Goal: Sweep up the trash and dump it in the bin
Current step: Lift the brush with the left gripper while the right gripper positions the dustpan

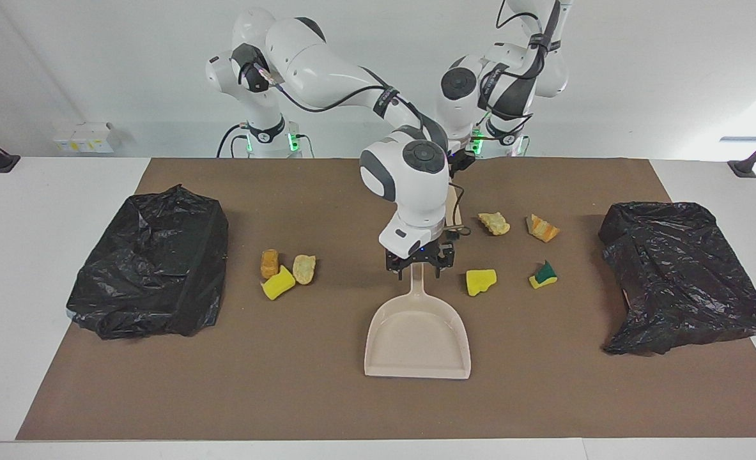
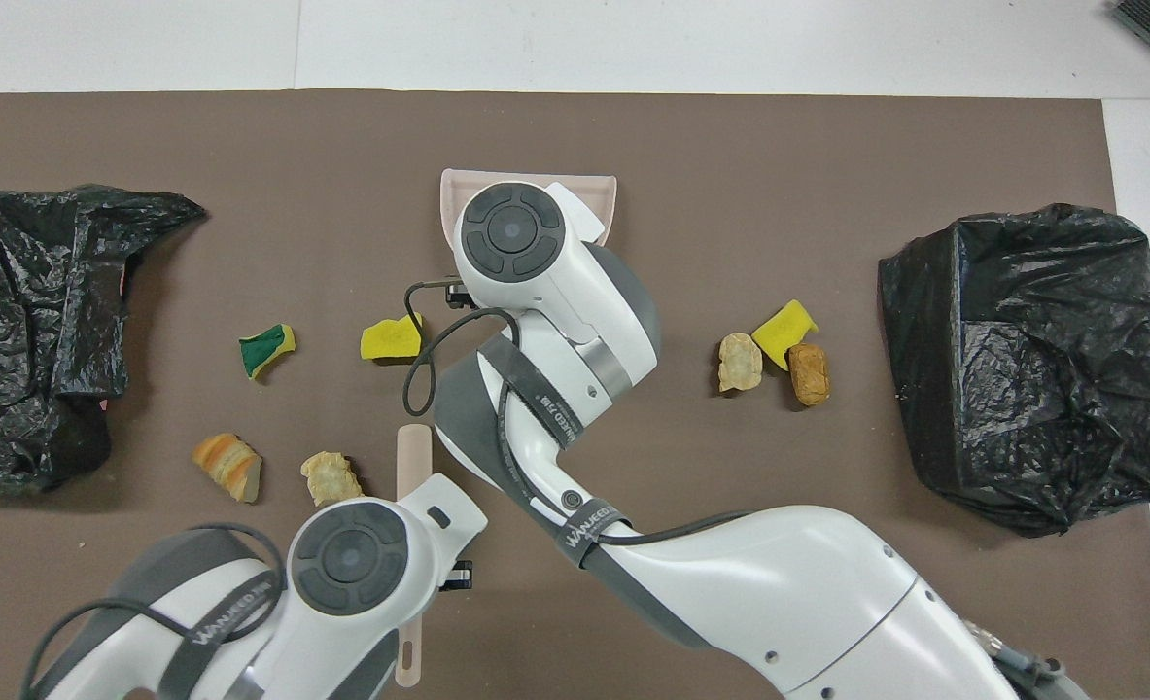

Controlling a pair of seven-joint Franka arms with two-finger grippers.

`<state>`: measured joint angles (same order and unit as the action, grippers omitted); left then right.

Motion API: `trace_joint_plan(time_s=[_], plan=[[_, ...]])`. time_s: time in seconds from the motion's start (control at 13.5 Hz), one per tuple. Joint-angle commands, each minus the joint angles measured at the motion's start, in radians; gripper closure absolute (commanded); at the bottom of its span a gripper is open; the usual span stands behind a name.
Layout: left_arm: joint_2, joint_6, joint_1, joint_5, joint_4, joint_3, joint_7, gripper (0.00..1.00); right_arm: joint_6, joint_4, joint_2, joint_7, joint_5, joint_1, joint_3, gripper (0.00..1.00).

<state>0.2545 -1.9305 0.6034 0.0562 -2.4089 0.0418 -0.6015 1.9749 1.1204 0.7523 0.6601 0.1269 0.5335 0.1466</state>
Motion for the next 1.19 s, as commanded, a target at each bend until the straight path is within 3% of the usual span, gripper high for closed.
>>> trace_joint_plan(time_s=[0.0, 0.3, 0.44, 0.52, 0.67, 0.74, 1.11], plan=[[0.103, 0.073, -0.121, 0.010, -0.013, 0.009, 0.055, 1.00, -0.004, -0.013, 0.019, 0.013, 0.011, -0.006, 0.007, 0.22], [0.105, 0.067, -0.394, 0.001, 0.007, 0.009, 0.360, 1.00, 0.021, -0.013, 0.050, 0.003, 0.017, -0.010, 0.004, 0.26], [0.100, 0.047, -0.496, -0.007, 0.002, 0.009, 0.422, 1.00, 0.022, -0.014, 0.056, 0.004, 0.017, -0.009, 0.002, 0.31], [0.100, 0.038, -0.525, -0.022, -0.002, 0.009, 0.428, 1.00, 0.022, -0.013, 0.056, 0.004, 0.019, -0.009, -0.001, 0.49], [0.100, 0.033, -0.574, -0.076, -0.010, 0.009, 0.427, 1.00, 0.012, -0.014, 0.047, 0.004, 0.016, -0.013, 0.002, 0.96], [0.100, 0.018, -0.588, -0.088, -0.030, 0.009, 0.427, 1.00, 0.006, -0.013, 0.039, 0.004, 0.016, -0.018, 0.002, 1.00], [0.081, -0.083, -0.623, -0.090, -0.139, 0.009, 0.401, 1.00, -0.028, 0.045, -0.077, -0.109, -0.007, -0.056, 0.005, 1.00]])
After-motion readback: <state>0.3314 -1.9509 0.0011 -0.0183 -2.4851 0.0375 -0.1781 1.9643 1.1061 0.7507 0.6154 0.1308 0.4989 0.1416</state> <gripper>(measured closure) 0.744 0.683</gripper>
